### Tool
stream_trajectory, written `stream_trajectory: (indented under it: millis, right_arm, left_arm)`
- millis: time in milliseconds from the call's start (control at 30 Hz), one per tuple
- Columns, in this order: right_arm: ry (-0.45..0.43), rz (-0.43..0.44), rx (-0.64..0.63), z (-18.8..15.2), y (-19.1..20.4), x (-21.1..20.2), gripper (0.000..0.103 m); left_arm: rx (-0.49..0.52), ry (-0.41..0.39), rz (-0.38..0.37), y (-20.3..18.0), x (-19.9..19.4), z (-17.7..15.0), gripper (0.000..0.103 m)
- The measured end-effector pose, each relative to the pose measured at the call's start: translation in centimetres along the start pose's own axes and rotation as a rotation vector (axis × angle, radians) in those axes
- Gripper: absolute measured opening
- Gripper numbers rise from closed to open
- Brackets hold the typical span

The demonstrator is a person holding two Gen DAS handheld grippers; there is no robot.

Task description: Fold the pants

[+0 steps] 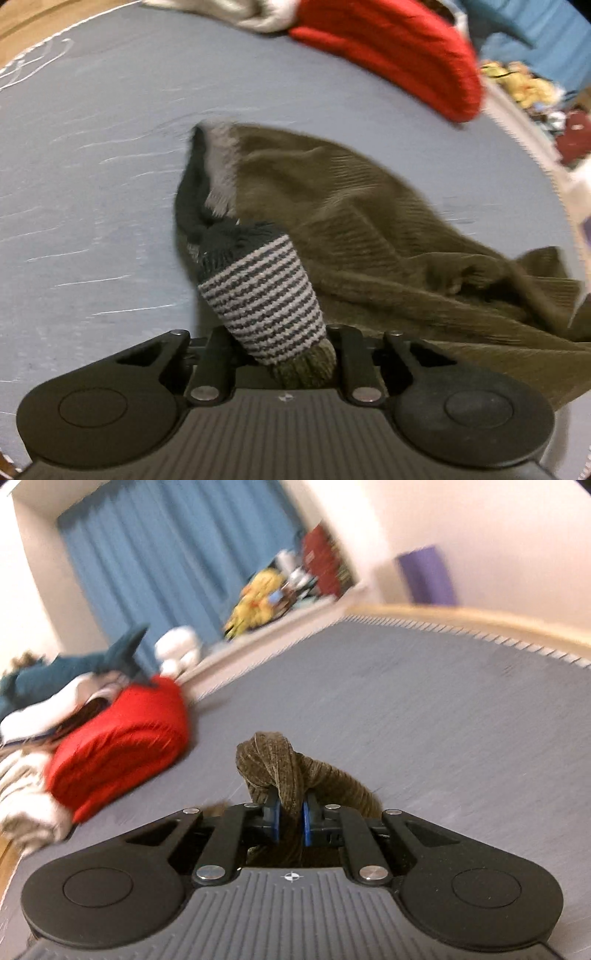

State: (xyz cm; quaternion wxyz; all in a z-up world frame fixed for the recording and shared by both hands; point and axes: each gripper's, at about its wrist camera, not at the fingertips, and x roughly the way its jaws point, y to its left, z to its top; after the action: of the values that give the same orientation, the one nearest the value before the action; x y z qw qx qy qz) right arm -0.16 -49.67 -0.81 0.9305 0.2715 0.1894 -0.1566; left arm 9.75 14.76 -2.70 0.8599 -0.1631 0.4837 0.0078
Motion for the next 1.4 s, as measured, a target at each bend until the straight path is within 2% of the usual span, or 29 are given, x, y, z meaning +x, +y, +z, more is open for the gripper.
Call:
stream_trajectory:
  millis: [167, 267, 367, 433, 467, 533, 600, 700, 767, 833, 900, 967, 1033, 1100, 1233, 1400]
  right_arm:
    - [-0.099, -0.153, 0.016, 1.6, -3.8, -3.6, 0.011]
    - [-0.123, -0.238, 0.009, 1.7, -5.8, -4.9, 0.011]
    - [-0.039, -0.272, 0.027, 1.2, -8.0, -4.8, 0.013]
    - [0.103, -0.273, -0.018, 0.0, -8.4, -3.3, 0.015]
    - [0.16, -0.267, -0.04, -0.8, -8.5, -2.8, 0.02]
    - [0.206, -0.274, -0.067, -1.8, -8.3, -2.6, 0.032]
    - [0.169, -0.284, -0.076, -2.0, -7.6, -3.6, 0.052]
    - [0.021, -0.356, -0.13, -1.3, -5.4, -5.3, 0.056]
    - [-0.056, -0.369, -0.118, -0.8, -4.7, -6.1, 0.059]
    - [-0.089, -0.351, -0.093, -0.3, -4.1, -6.0, 0.068]
    - [-0.056, -0.31, -0.113, -0.3, -3.8, -5.2, 0.074]
    - [0.007, -0.272, -0.142, -0.1, -3.7, -3.2, 0.082]
    - [0.09, -0.234, -0.171, -0.5, -4.4, -1.4, 0.084]
    - [0.181, -0.217, -0.204, -1.8, -4.8, 1.0, 0.084]
    - [0.294, -0.194, -0.281, -4.8, -4.6, 4.5, 0.084]
    - [0.339, -0.146, -0.344, -7.1, -2.9, 6.6, 0.081]
  left_arm:
    - [0.05, -0.013, -0.161, -0.9, -2.7, -0.6, 0.019]
    - [0.136, -0.022, -0.199, -1.3, -4.7, -1.9, 0.019]
    - [0.195, -0.04, -0.164, -0.4, -6.1, -2.8, 0.018]
    - [0.177, -0.029, -0.143, 1.1, -6.3, -3.2, 0.017]
    - [0.163, -0.02, -0.124, 2.4, -6.3, -3.3, 0.017]
    - [0.141, -0.003, -0.088, 4.4, -6.3, -3.6, 0.017]
    - [0.13, 0.005, -0.045, 5.4, -6.5, -4.0, 0.017]
    - [0.101, 0.031, -0.022, 6.6, -6.0, -3.8, 0.019]
    - [0.083, 0.052, -0.003, 6.4, -5.5, -3.5, 0.027]
    - [0.098, 0.04, 0.032, 5.6, -5.6, -3.2, 0.036]
    - [0.127, -0.005, 0.102, 4.8, -6.0, -3.1, 0.064]
    - [0.18, -0.093, 0.205, 4.0, -7.0, -3.1, 0.079]
    - [0.222, -0.169, 0.266, 3.1, -7.8, -3.0, 0.08]
    - [0.202, -0.193, 0.234, 2.7, -8.0, -2.7, 0.08]
    - [0.191, -0.135, 0.119, 1.7, -7.0, -2.7, 0.08]
    - [0.267, -0.093, 0.089, -1.1, -4.1, -3.6, 0.073]
